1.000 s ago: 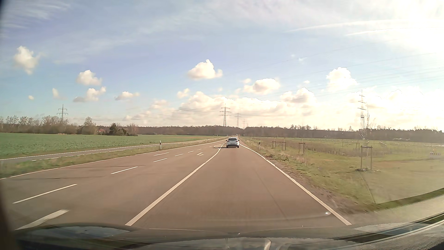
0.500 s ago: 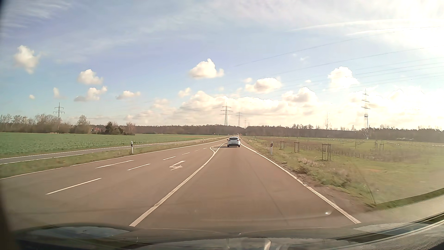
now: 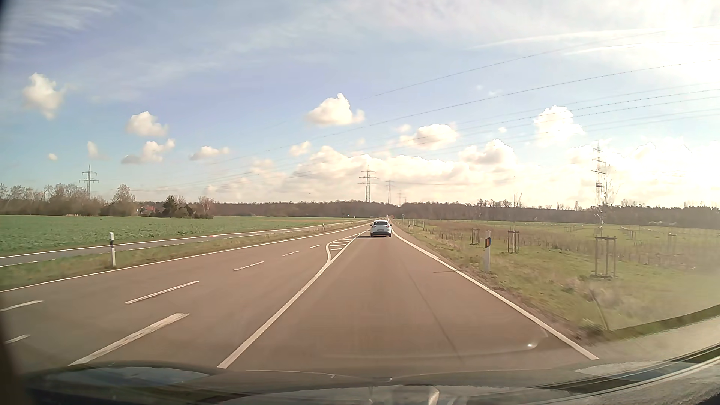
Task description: Follow the waypoints while adhering to traffic rules and regulations
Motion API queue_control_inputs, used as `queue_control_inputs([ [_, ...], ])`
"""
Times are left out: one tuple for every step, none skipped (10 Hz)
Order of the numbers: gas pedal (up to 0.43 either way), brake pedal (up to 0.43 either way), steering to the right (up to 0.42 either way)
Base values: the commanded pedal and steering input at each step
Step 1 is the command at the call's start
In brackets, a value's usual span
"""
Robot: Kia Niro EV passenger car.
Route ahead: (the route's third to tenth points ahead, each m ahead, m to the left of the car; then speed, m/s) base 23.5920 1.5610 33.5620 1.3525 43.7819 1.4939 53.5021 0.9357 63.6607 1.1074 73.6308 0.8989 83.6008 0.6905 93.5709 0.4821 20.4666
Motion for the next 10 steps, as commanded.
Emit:
queue_control_inputs([
  [0.197,0.0,-0.003],
  [0.197,0.0,-0.003],
  [0.197,0.0,-0.003],
  [0.197,0.0,-0.002],
  [0.197,0.0,-0.002],
  [0.197,0.0,-0.001],
  [0.197,0.0,-0.001],
  [0.197,0.0,-0.001],
  [0.197,0.0,0.0],
  [0.197,0.0,0.0],
])
